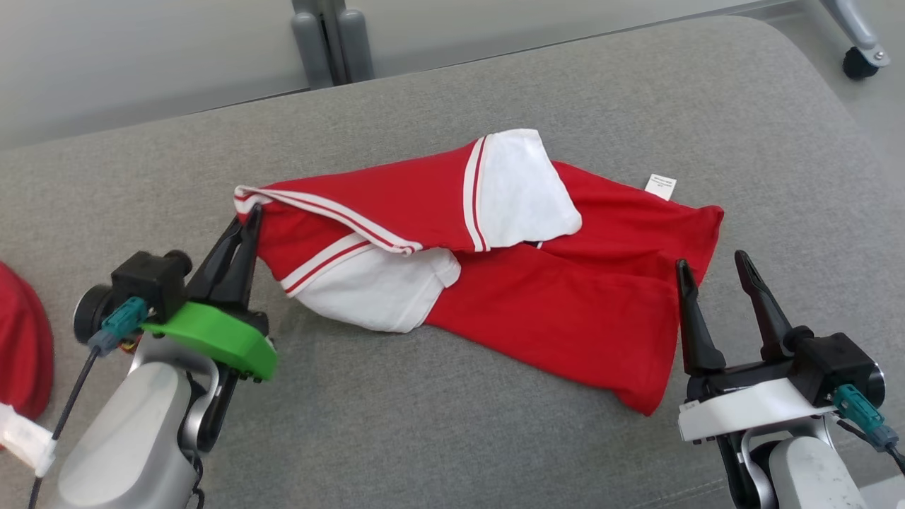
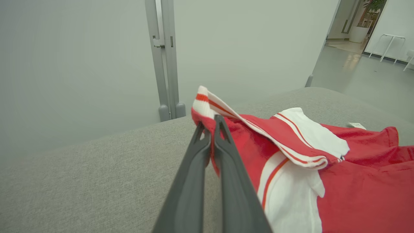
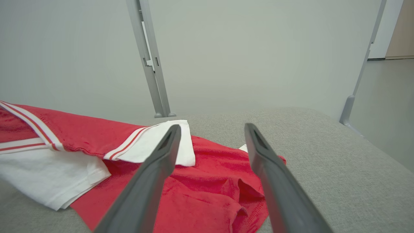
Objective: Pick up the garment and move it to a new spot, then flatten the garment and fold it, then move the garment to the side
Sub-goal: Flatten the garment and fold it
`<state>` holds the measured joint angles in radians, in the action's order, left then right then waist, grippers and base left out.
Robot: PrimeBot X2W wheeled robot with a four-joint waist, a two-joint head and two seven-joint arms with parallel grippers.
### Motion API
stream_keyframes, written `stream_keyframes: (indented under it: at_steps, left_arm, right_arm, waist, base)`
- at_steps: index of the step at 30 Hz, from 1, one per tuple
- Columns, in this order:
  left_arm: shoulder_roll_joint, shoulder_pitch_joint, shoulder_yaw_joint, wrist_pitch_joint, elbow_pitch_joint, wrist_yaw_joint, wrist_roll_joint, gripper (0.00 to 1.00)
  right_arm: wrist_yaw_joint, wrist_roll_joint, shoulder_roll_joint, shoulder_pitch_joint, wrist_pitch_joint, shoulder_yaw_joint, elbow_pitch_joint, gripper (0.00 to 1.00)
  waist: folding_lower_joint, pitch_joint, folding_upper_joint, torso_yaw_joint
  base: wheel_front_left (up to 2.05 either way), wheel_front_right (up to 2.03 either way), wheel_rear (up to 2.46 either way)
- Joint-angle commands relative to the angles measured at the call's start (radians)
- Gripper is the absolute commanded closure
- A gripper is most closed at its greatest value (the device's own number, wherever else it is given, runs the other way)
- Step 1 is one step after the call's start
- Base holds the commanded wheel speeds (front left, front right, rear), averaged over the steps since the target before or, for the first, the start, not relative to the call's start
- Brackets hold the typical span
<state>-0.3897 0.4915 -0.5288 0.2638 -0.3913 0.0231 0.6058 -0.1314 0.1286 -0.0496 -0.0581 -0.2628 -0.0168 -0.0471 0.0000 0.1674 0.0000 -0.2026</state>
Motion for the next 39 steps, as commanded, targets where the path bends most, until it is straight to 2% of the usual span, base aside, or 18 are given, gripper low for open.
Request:
stream_keyframes:
  at_steps: [1,7,8,9,13,19,21,23,26,30,36,39]
  left_arm:
    - [-0.005,-0.041,0.038,0.001,0.008,-0.004,-0.014,1.00]
    - [0.033,-0.124,0.187,0.001,0.039,-0.011,-0.092,1.00]
    - [0.041,-0.128,0.206,0.001,0.044,-0.007,-0.104,0.67]
    - [0.053,-0.131,0.230,0.001,0.052,-0.001,-0.119,0.00]
    - [0.093,-0.155,0.284,0.001,0.045,0.011,-0.195,0.00]
    - [0.139,-0.213,0.336,0.001,-0.048,-0.027,-0.235,0.00]
    - [0.169,-0.255,0.363,0.001,-0.026,-0.040,-0.246,0.00]
    - [0.205,-0.306,0.372,0.001,0.019,-0.020,-0.261,0.00]
    - [0.234,-0.389,0.311,0.001,0.069,0.034,-0.330,0.00]
    - [0.258,-0.443,0.212,0.001,0.072,0.064,-0.419,0.00]
    - [0.293,-0.459,0.152,-0.014,-0.057,0.081,-0.405,0.00]
    - [0.300,-0.439,0.152,-0.018,-0.106,0.062,-0.401,0.00]
  right_arm:
    - [0.001,-0.004,-0.002,-0.010,-0.003,-0.004,0.002,0.00]
    - [0.001,-0.013,-0.002,-0.003,-0.003,-0.012,-0.002,0.00]
    - [0.001,-0.015,-0.002,0.000,-0.003,-0.012,-0.003,0.00]
    - [0.001,-0.016,-0.002,0.004,-0.003,-0.013,-0.004,0.00]
    - [0.001,-0.019,-0.002,0.013,-0.003,-0.019,-0.008,0.00]
    - [0.001,-0.025,-0.002,0.031,-0.003,-0.025,-0.011,0.00]
    - [0.001,-0.026,-0.002,0.033,-0.003,-0.026,-0.010,0.00]
    - [0.001,-0.025,-0.002,0.037,-0.003,-0.023,-0.008,0.00]
    - [0.001,-0.025,-0.001,0.045,-0.003,-0.017,-0.006,0.00]
    - [0.001,-0.027,-0.002,0.042,-0.003,-0.022,-0.007,0.00]
    - [0.001,-0.030,-0.002,0.027,-0.003,-0.033,-0.008,0.00]
    - [0.001,-0.034,-0.002,0.031,-0.003,-0.029,-0.007,0.00]
  waist:
    - [0.0000,0.008,0.0000,0.042]
    - [0.0000,-0.006,0.0000,0.061]
    - [0.0000,-0.009,0.0000,0.063]
    - [0.0000,-0.012,0.0000,0.065]
    - [0.0000,-0.024,0.0000,0.070]
    - [0.0000,-0.045,0.0000,0.075]
    - [0.0000,-0.049,0.0000,0.077]
    - [0.0000,-0.052,0.0000,0.082]
    - [0.0000,-0.053,0.0000,0.092]
    - [0.0000,-0.046,0.0000,0.101]
    - [0.0000,-0.040,0.0000,0.090]
    - [0.0000,-0.038,0.0000,0.084]
  base:
    - [0.00,0.00,0.00]
    - [0.00,0.00,0.00]
    - [0.00,0.00,0.00]
    - [0.00,0.00,0.00]
    - [0.00,0.00,0.00]
    - [0.00,0.00,0.00]
    - [0.00,0.00,0.00]
    - [0.00,0.00,0.00]
    - [0.00,0.00,0.00]
    - [0.00,0.00,0.00]
    - [0.00,0.00,0.00]
    - [0.00,0.00,0.00]
